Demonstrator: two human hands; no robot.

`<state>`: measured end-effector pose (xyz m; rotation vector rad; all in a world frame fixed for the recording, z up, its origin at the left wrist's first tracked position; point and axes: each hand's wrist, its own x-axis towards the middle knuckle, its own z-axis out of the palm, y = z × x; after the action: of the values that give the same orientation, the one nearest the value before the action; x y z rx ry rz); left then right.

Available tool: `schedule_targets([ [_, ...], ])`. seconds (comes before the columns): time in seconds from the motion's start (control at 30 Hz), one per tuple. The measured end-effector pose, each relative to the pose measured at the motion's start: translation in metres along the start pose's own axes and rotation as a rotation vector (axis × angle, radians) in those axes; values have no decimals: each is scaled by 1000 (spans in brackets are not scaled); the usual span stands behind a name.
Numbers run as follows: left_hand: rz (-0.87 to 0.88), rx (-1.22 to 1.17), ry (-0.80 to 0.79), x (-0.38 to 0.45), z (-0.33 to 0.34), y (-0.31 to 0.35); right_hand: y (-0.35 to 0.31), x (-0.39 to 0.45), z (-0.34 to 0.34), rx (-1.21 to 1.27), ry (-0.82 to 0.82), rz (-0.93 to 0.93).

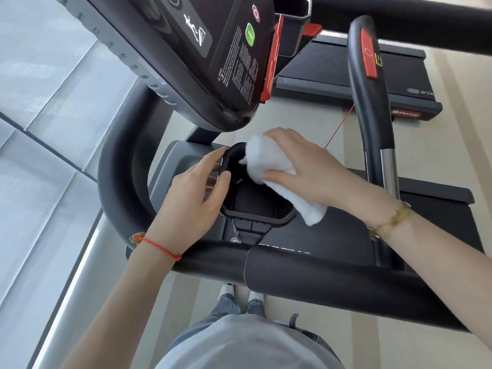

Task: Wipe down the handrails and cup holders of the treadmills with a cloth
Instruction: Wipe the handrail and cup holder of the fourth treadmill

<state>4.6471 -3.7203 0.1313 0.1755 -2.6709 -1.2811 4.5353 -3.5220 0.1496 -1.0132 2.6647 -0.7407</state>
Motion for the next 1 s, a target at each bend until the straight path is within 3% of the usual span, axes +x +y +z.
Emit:
schedule_targets([
  [0.1, -5, 10, 3, 0, 1, -2, 5, -10, -1, 109, 7, 69],
  [0.3, 26, 39, -3, 0, 0, -1, -14, 34, 5, -121, 13, -38],
  [0.43, 34, 50, -6, 0, 0, 0, -12, 29, 6, -133, 42, -34],
  [0.7, 25, 71, -30, -2, -2, -1, -10, -12, 3, 34, 24, 59],
  [1.0, 186, 59, 29, -18, -15, 9, -30, -66, -9, 164, -67, 32],
])
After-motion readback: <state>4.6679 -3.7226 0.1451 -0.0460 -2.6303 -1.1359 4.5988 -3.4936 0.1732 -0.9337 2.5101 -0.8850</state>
